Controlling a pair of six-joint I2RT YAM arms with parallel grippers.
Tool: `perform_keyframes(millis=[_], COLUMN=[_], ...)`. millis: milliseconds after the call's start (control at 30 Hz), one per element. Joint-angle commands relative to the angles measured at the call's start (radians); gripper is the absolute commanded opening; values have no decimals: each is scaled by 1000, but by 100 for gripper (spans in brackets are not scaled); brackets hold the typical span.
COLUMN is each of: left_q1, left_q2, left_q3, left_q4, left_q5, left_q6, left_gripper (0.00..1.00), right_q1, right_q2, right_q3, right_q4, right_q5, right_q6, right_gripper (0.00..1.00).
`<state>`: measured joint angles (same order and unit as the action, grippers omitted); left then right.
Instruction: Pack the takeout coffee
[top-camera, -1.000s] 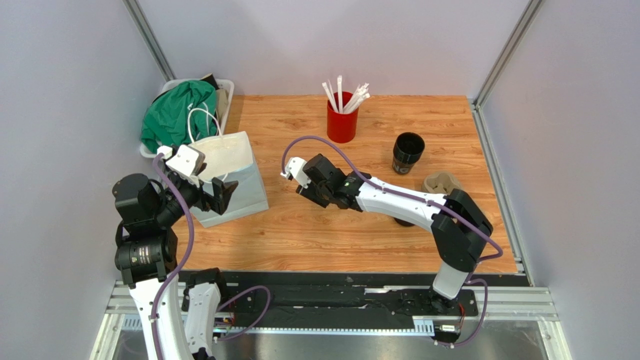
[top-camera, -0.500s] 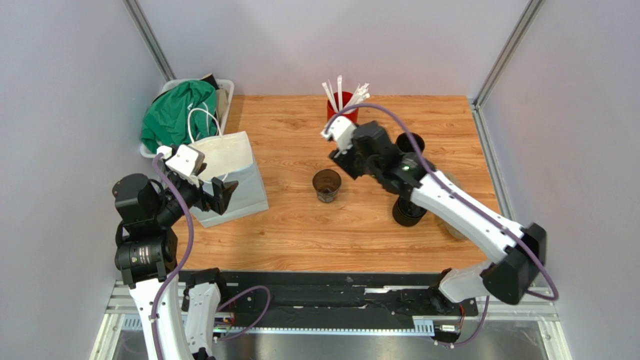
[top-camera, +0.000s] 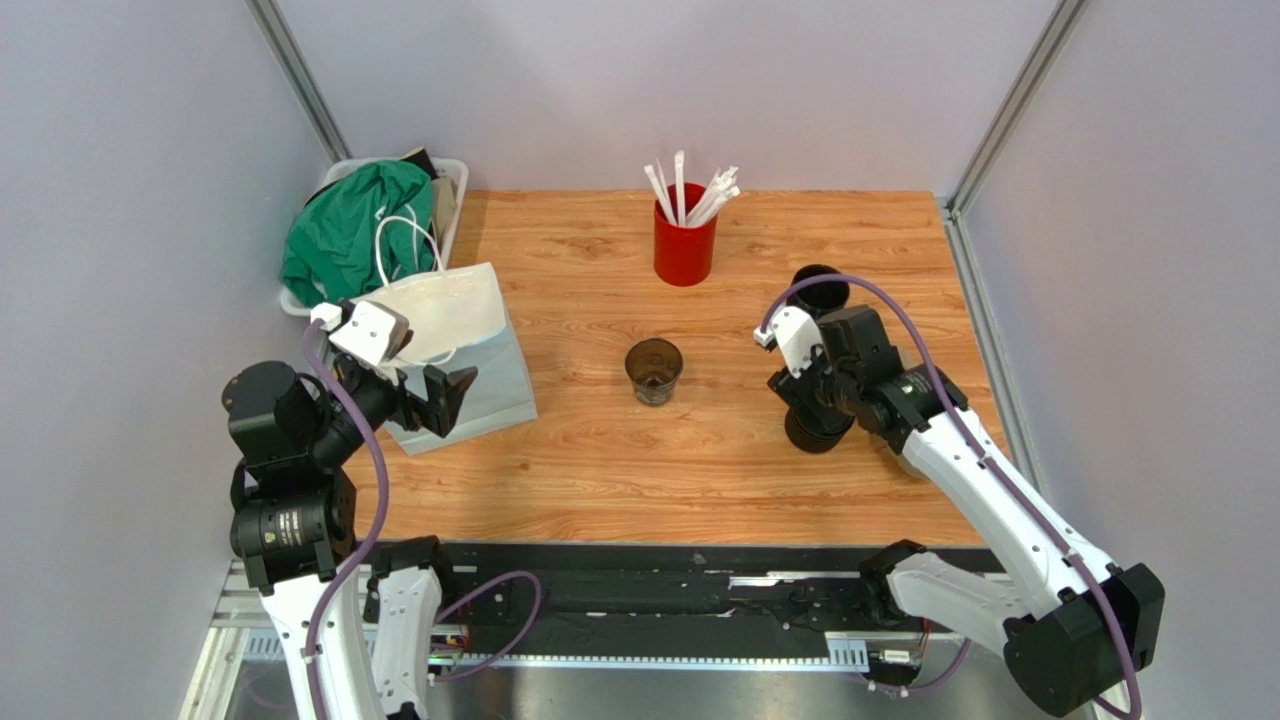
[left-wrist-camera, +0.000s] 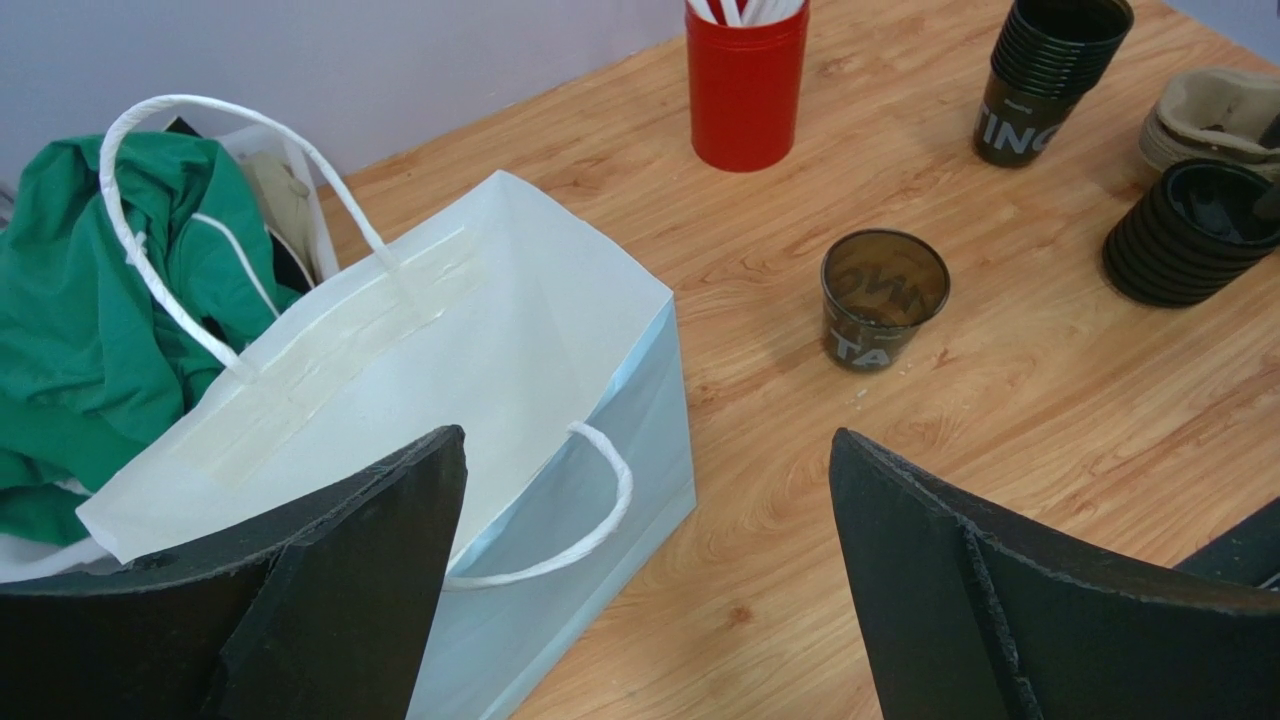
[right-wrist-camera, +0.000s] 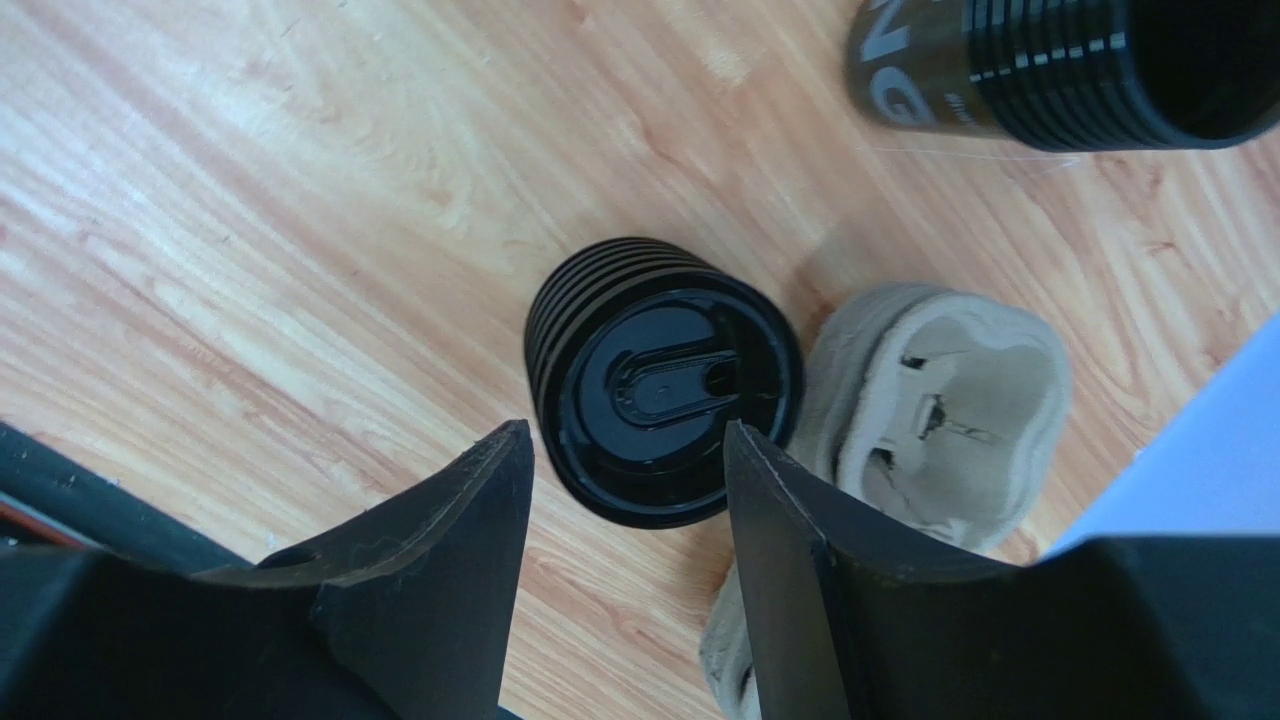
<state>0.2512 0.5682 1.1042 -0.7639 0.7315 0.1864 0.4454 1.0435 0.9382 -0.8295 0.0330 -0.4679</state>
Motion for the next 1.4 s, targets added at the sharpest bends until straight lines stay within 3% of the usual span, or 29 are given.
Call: perform_keyframes(millis=[0,667,1367], left_q1=[13,23,26], left_q2=[-21,-24,-19], left_q3=[-10,-26,-33], left_q4=[41,54,61], left_q5=[-1,12,14], left_q6=[-8,-18,-19], left_gripper=[99,99,99], right_q1=[-1,-1,-1], right_q2=[-45,0,38], right_q3=[-39,-159,-197], right_q4=[1,211,213], right_q5=[-62,16,-13], right_q6=[-35,5,0], right_gripper=[55,53,35])
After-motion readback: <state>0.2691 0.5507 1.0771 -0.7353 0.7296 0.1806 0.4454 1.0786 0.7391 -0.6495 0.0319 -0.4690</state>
